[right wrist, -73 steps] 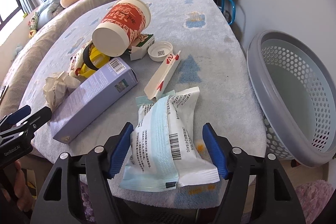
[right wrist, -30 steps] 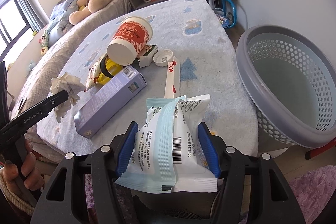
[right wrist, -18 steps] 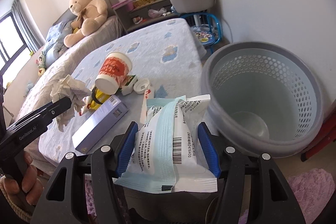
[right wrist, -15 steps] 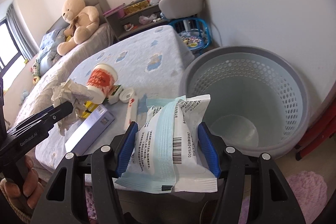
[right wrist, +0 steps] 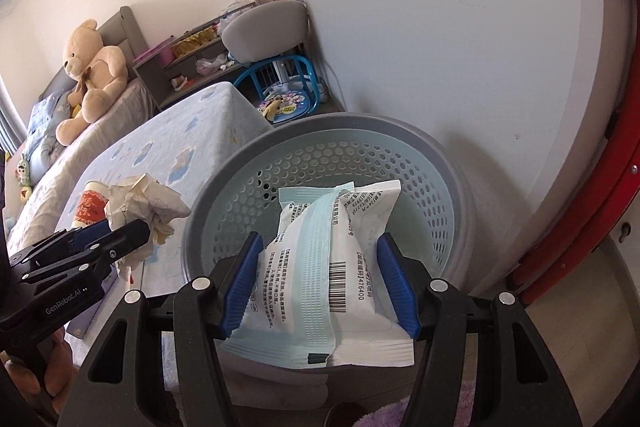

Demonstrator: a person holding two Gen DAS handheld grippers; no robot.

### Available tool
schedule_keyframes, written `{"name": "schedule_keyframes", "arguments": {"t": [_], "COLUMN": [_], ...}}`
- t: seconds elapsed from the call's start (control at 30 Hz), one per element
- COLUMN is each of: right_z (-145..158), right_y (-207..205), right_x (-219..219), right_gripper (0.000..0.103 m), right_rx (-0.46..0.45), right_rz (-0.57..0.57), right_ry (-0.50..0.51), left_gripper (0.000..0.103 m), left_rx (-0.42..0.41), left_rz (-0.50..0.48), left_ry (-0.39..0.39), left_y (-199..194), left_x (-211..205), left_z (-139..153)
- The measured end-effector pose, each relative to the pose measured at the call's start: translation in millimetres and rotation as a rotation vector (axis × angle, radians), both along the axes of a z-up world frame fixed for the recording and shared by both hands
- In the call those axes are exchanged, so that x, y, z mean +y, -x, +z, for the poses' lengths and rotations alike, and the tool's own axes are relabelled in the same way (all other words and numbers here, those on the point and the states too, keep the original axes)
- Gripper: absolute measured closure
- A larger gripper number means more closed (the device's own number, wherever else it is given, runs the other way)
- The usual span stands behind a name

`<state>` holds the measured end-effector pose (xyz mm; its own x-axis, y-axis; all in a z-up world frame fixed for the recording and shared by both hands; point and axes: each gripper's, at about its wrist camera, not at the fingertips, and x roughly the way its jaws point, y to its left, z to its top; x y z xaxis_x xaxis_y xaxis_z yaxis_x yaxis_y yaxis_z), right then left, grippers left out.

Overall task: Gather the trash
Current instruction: 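Carry both items over the grey basket and open both grippers, then withdraw both open grippers from the basket back to the table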

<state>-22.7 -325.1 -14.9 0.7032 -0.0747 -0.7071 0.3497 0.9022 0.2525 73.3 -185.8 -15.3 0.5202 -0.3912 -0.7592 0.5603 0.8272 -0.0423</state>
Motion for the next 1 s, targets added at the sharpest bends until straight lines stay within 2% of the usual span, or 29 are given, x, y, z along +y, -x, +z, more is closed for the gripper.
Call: {"name": "schedule_keyframes", "arguments": {"t": [0.2, 0.6, 0.7, 0.83, 1.0], "right_z": [-14.6, -30.1, -30.5, -26.6, -25.9], "right_y": [-11.3, -19.0, -20.0, -16.2, -15.0], "right_x": [-19.1, -34.3, -33.3, -33.3, -35.8], "right_gripper": [0.045, 0.045, 0.043, 0.026, 0.022], "right_rx": [0.010, 0.027, 0.027, 0.006, -0.005], "right_rz": [0.001, -0.012, -0.005, -0.024, -0.024], "right_ry": [-0.031, -0.079, -0.080, -0.055, -0.066], "left_gripper": [0.062, 0.061, 0.056, 0.042, 0.040], "left_rx": [0.022, 0.043, 0.036, 0.017, 0.016], "left_rz": [-0.024, -0.023, -0.025, -0.022, -0.012], "left_ry": [-0.023, -0.026, -0.026, -0.015, -0.023], "left_y": [-12.8, -21.2, -20.6, -16.8, -16.3], "left_x": [-31.3, -52.2, -53.3, -51.4, -51.7], "left_z": [-15.5, -25.0, -23.1, -17.0, -15.5]}}
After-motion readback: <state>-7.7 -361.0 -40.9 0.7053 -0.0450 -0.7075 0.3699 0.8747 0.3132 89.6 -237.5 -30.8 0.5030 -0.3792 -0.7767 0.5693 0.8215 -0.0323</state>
